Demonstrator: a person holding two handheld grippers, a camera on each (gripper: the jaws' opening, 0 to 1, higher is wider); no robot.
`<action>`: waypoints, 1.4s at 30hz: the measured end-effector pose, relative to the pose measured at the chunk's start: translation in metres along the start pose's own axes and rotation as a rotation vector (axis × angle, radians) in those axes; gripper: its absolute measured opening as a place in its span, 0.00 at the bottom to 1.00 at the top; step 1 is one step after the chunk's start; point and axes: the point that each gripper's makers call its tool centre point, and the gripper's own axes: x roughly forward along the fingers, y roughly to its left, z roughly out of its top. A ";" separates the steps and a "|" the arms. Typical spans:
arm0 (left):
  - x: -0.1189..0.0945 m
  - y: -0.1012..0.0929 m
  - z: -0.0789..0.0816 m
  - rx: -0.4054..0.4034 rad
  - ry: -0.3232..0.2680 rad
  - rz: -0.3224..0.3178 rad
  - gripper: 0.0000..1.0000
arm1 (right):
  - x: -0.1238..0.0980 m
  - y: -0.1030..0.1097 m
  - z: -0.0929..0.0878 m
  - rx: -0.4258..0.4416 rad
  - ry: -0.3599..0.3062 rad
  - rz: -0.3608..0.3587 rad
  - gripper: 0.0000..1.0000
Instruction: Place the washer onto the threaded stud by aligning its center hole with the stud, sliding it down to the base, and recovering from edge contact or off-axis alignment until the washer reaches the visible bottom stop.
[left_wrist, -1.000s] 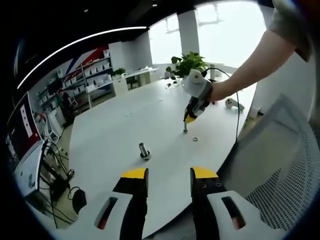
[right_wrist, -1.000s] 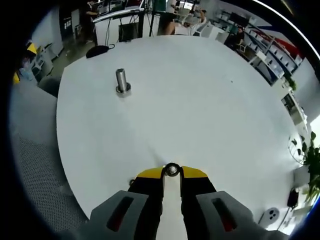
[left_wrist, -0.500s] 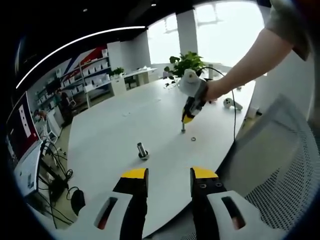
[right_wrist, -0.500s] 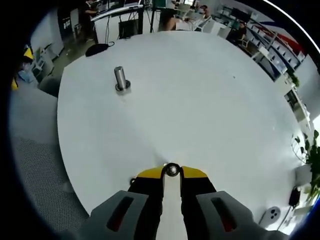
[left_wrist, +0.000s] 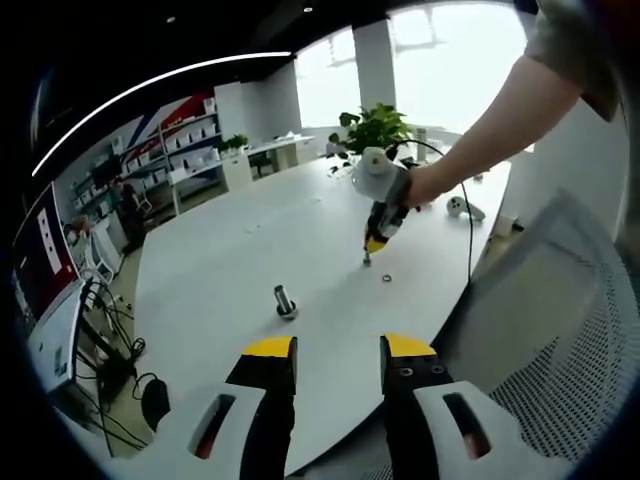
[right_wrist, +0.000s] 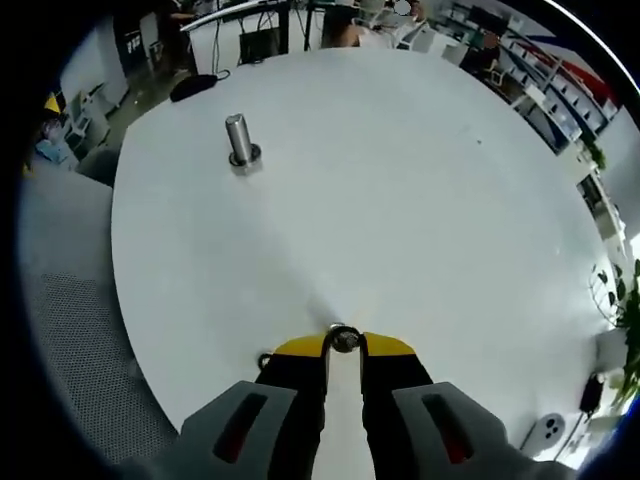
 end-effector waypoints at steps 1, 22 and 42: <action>0.000 0.000 0.000 -0.002 0.000 0.001 0.31 | 0.002 0.001 -0.002 0.002 0.010 0.002 0.13; 0.001 0.000 -0.002 -0.008 0.007 -0.004 0.31 | 0.009 0.014 -0.020 0.013 0.063 0.047 0.13; 0.001 0.001 -0.002 -0.014 0.005 -0.003 0.31 | 0.012 0.014 -0.031 0.048 0.063 0.052 0.18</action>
